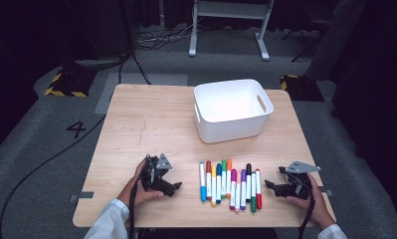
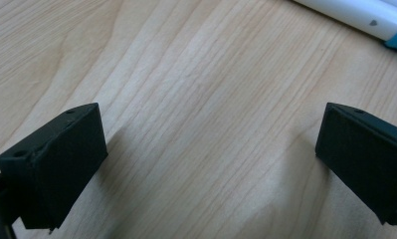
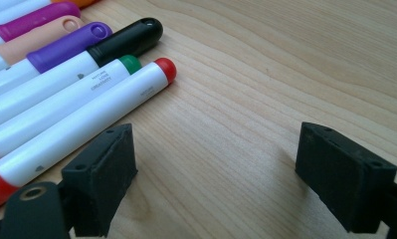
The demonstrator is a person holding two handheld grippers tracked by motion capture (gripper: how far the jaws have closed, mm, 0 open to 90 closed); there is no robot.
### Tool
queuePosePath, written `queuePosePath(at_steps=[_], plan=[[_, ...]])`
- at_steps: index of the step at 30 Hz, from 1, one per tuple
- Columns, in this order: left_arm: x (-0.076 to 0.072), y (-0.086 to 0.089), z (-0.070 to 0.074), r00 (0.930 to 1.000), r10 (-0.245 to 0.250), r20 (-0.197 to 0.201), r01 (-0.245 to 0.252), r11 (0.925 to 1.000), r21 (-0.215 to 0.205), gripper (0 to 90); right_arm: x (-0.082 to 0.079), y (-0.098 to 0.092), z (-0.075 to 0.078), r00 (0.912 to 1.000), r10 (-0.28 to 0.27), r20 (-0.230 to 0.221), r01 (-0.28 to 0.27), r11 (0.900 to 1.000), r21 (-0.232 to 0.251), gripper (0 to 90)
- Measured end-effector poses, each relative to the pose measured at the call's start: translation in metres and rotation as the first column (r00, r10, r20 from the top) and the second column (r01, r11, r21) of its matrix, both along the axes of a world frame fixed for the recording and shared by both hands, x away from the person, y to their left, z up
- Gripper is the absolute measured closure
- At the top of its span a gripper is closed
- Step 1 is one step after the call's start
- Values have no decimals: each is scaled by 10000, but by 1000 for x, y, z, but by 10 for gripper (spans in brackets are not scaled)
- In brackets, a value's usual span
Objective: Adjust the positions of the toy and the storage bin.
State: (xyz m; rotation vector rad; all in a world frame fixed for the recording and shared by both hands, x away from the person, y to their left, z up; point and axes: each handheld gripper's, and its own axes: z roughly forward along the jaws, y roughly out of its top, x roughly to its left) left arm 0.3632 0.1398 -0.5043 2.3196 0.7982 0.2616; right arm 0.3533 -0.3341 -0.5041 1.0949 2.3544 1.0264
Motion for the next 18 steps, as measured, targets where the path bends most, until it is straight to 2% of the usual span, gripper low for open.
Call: queuePosePath(at_steps=[8, 12, 18], plan=[[-1, -11, 0, 9998, -188, 1, 188, 9998, 9, 0, -3, 0, 0, 10000, 67, 10, -67, 10000, 2, 170], [-2, -22, 0, 9997, -257, 6, 257, 9997, -17, 0, -8, 0, 1, 9995, 324, -62, -324, 9995, -40, 170], [0, -41, 0, 9994, -359, 3, 359, 9994, -4, 0, -14, 6, 1, 9993, 382, -3, -382, 9992, -140, 164]])
